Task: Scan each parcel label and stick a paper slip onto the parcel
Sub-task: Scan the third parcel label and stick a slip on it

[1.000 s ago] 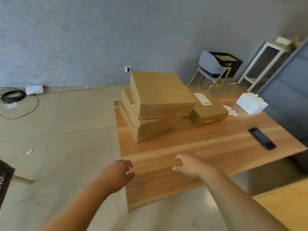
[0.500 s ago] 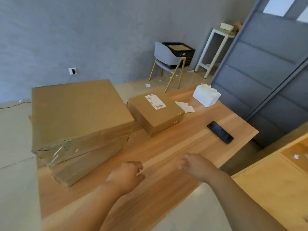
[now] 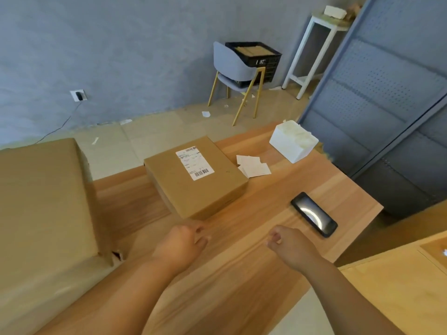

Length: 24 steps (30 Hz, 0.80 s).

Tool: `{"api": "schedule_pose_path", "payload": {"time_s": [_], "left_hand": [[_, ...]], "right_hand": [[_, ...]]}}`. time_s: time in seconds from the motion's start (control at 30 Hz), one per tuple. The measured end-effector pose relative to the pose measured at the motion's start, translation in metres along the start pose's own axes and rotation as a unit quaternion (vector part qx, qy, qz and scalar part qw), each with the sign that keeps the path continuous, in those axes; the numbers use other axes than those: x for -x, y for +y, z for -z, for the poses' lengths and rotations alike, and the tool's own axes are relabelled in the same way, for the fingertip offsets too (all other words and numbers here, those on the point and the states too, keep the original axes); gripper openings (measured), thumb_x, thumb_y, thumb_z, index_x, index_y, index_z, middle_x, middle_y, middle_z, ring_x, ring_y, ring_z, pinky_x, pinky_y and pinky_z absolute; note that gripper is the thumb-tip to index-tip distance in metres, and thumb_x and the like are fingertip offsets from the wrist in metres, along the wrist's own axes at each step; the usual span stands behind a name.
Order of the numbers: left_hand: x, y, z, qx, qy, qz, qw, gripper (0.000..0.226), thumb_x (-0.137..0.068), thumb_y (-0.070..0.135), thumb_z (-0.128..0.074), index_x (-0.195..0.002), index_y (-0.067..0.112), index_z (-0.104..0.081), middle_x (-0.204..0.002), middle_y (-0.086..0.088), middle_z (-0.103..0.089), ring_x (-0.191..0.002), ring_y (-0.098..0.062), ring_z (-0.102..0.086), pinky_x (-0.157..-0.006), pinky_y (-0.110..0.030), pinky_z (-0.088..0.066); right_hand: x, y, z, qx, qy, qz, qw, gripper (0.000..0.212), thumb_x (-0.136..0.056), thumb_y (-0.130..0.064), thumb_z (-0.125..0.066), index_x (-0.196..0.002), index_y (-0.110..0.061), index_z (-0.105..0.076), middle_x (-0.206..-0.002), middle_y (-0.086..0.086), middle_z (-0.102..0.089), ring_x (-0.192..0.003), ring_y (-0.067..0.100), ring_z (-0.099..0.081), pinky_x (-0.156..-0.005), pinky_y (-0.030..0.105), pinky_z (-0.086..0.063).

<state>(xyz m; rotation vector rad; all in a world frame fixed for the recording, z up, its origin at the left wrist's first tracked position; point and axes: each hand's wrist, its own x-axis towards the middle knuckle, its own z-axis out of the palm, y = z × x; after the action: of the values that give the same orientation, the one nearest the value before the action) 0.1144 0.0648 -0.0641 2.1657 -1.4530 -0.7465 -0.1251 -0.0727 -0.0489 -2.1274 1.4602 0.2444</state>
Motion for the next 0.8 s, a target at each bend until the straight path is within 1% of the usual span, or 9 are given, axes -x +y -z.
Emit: {"api": "schedule_pose_path", "payload": {"time_s": [0.1, 0.2, 0.3, 0.37, 0.43, 0.53, 0.67, 0.73, 0.8], "left_hand": [[-0.034, 0.014, -0.017, -0.035, 0.09, -0.02, 0.995, 0.04, -0.091, 0.036, -0.054, -0.127, 0.021, -0.051, -0.125, 0.0, -0.05, -0.116, -0.02, -0.042, -0.096, -0.026, -0.033], [-0.066, 0.032, -0.038, -0.042, 0.147, 0.012, 0.988, 0.048, -0.089, 0.034, -0.058, -0.133, 0.021, -0.045, -0.136, -0.002, -0.042, -0.124, -0.025, -0.031, -0.104, -0.032, -0.029], [-0.092, 0.042, -0.06, -0.057, 0.148, 0.093, 0.983, 0.068, -0.089, 0.036, -0.056, -0.147, 0.024, -0.022, -0.155, 0.0, -0.016, -0.142, -0.028, -0.004, -0.115, -0.04, -0.016], [-0.105, 0.044, -0.073, -0.088, 0.129, 0.148, 0.977, 0.074, -0.09, 0.041, -0.051, -0.149, 0.025, -0.008, -0.158, 0.005, 0.001, -0.143, -0.029, 0.013, -0.115, -0.044, -0.001], [-0.112, 0.045, -0.082, -0.125, 0.109, 0.189, 0.968, 0.077, -0.091, 0.043, -0.048, -0.149, 0.024, -0.001, -0.158, 0.008, 0.008, -0.142, -0.029, 0.016, -0.114, -0.045, 0.007], [-0.113, 0.048, -0.09, -0.145, 0.124, 0.209, 0.959, 0.076, -0.09, 0.043, -0.049, -0.149, 0.024, -0.007, -0.158, 0.009, 0.001, -0.143, -0.03, 0.008, -0.115, -0.046, 0.004], [-0.104, 0.067, -0.094, -0.118, 0.134, 0.201, 0.963, 0.064, -0.088, 0.041, -0.054, -0.144, 0.023, -0.029, -0.152, 0.008, -0.021, -0.14, -0.029, -0.01, -0.114, -0.044, -0.014], [-0.094, 0.082, -0.099, -0.103, 0.139, 0.193, 0.966, 0.054, -0.087, 0.036, -0.058, -0.136, 0.021, -0.043, -0.144, 0.005, -0.037, -0.135, -0.027, -0.021, -0.11, -0.041, -0.024], [-0.084, 0.097, -0.105, -0.109, 0.145, 0.185, 0.966, 0.039, -0.086, 0.03, -0.061, -0.122, 0.018, -0.058, -0.127, 0.001, -0.052, -0.124, -0.031, -0.036, -0.1, -0.044, -0.038]], "right_hand": [[-0.037, 0.027, 0.015, 0.01, -0.001, 0.026, 1.0, 0.035, -0.089, -0.047, -0.057, -0.117, -0.025, -0.058, -0.1, -0.013, -0.061, -0.087, 0.008, -0.057, -0.071, 0.025, -0.047], [-0.075, 0.053, 0.032, 0.027, -0.025, 0.052, 0.998, 0.034, -0.09, -0.044, -0.056, -0.118, -0.025, -0.058, -0.097, -0.014, -0.059, -0.087, 0.009, -0.058, -0.071, 0.027, -0.046], [-0.109, 0.07, 0.048, 0.052, -0.055, 0.081, 0.994, 0.03, -0.093, -0.042, -0.053, -0.117, -0.026, -0.057, -0.101, -0.014, -0.06, -0.089, 0.009, -0.059, -0.076, 0.032, -0.052], [-0.128, 0.078, 0.057, 0.055, -0.059, 0.108, 0.991, 0.027, -0.094, -0.044, -0.052, -0.114, -0.026, -0.058, -0.101, -0.013, -0.061, -0.089, 0.01, -0.06, -0.079, 0.037, -0.054], [-0.142, 0.083, 0.064, 0.046, -0.061, 0.13, 0.989, 0.026, -0.093, -0.045, -0.052, -0.111, -0.027, -0.058, -0.101, -0.013, -0.063, -0.09, 0.009, -0.06, -0.08, 0.036, -0.054], [-0.156, 0.093, 0.068, 0.03, -0.061, 0.149, 0.986, 0.024, -0.093, -0.045, -0.053, -0.11, -0.029, -0.059, -0.1, -0.017, -0.062, -0.092, 0.005, -0.058, -0.079, 0.03, -0.053], [-0.167, 0.109, 0.07, 0.026, -0.04, 0.156, 0.987, 0.018, -0.093, -0.043, -0.053, -0.105, -0.031, -0.059, -0.092, -0.023, -0.057, -0.084, -0.001, -0.056, -0.066, 0.021, -0.048], [-0.17, 0.119, 0.072, 0.023, -0.017, 0.152, 0.988, 0.015, -0.092, -0.043, -0.054, -0.1, -0.032, -0.06, -0.087, -0.023, -0.056, -0.077, -0.004, -0.054, -0.059, 0.018, -0.044], [-0.171, 0.129, 0.074, 0.024, 0.009, 0.139, 0.99, 0.013, -0.092, -0.042, -0.054, -0.096, -0.032, -0.061, -0.082, -0.023, -0.056, -0.071, -0.004, -0.053, -0.055, 0.021, -0.044]]}}
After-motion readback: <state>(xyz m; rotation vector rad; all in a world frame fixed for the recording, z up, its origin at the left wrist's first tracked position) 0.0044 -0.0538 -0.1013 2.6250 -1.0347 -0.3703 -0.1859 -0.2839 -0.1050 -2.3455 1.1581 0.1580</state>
